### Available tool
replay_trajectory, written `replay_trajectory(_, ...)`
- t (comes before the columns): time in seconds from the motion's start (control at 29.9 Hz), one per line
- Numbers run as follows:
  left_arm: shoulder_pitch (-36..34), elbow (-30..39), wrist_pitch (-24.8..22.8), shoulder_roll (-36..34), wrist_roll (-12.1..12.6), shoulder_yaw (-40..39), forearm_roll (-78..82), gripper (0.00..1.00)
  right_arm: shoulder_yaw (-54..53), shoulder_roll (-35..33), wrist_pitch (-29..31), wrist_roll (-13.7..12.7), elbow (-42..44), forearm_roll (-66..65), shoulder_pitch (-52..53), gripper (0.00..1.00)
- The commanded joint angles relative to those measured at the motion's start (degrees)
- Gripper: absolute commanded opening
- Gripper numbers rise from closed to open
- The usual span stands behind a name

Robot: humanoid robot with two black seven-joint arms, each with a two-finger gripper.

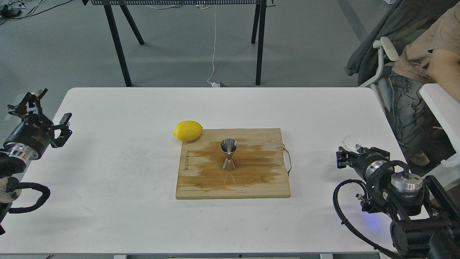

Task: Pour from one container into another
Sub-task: 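Lower the glass cup onto the table and release it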

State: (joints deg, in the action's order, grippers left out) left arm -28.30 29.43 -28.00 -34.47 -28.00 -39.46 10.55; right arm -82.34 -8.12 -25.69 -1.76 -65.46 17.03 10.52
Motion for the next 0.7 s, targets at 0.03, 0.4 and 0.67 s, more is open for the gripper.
replay_trajectory(0.03, 0.09, -0.25, 0.0, 0.01, 0.0, 0.0, 0.0, 0.96, 0.07, 0.21, -0.07, 0.0, 1.83, 0.02, -0.41, 0.44)
replay_trajectory(0.4, 0.0, -0.34, 0.0, 0.01, 0.0, 0.0, 0.0, 0.96, 1.48, 1.0, 0.02, 0.09, 2.18, -0.06, -1.03, 0.47)
replay_trajectory(0.67, 0.0, -0.34, 0.0, -0.16, 0.0, 0.0, 0.0, 0.96, 1.48, 1.62, -0.07, 0.09, 2.09, -0.06, -0.94, 0.53)
